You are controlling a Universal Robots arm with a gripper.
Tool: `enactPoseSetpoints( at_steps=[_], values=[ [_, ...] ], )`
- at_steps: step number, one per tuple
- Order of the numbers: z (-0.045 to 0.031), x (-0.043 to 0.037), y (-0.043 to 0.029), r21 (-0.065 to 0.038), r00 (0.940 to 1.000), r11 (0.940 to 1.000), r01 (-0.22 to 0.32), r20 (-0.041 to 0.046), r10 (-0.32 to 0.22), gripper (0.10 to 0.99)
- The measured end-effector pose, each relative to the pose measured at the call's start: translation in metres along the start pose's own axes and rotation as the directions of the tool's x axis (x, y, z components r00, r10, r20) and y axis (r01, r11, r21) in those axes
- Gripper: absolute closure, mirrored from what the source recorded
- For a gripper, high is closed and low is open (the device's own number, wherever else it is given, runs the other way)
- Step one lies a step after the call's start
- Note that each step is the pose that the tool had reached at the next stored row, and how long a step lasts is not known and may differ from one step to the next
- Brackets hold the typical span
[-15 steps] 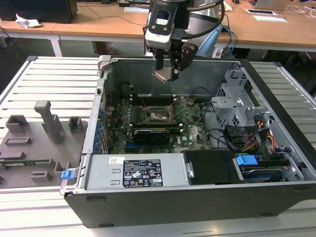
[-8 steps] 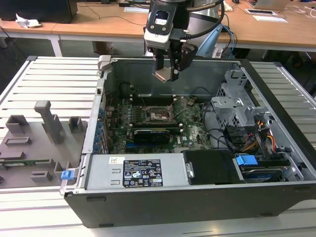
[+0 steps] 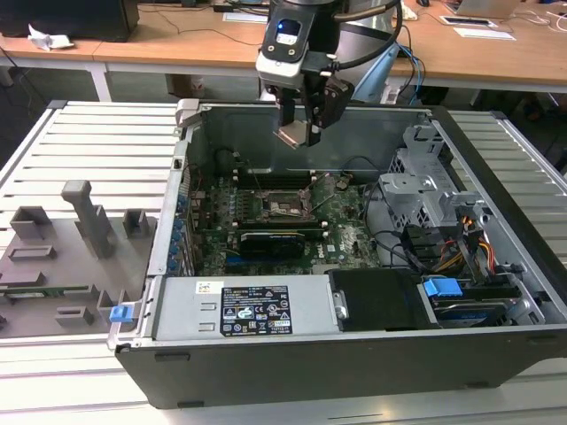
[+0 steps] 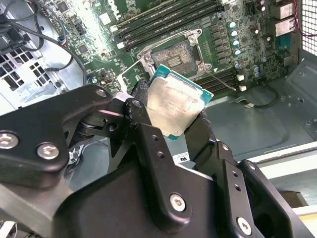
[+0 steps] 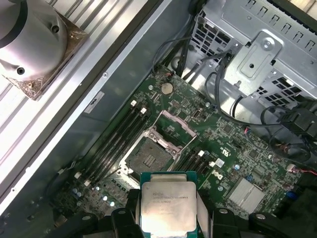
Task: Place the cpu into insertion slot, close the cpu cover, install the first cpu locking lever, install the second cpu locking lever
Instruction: 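Place the cpu into insertion slot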
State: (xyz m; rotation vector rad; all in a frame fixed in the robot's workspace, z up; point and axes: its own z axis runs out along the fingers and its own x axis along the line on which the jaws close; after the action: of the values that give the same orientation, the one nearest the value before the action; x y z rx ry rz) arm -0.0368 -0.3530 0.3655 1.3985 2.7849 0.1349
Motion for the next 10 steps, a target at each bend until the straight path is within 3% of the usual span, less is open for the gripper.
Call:
enactPoseSetpoints(
  at_steps=[6, 10],
  values=[
    [0.0006, 0.0, 0.0, -0.001, 0.9988, 0.9988, -0.048, 0.0047, 0.048, 0.549],
    [0.0015, 0.0, -0.0001, -0.003, 0.9885, 0.9886, -0.151, 0.0137, 0.151, 0.549]
  ],
)
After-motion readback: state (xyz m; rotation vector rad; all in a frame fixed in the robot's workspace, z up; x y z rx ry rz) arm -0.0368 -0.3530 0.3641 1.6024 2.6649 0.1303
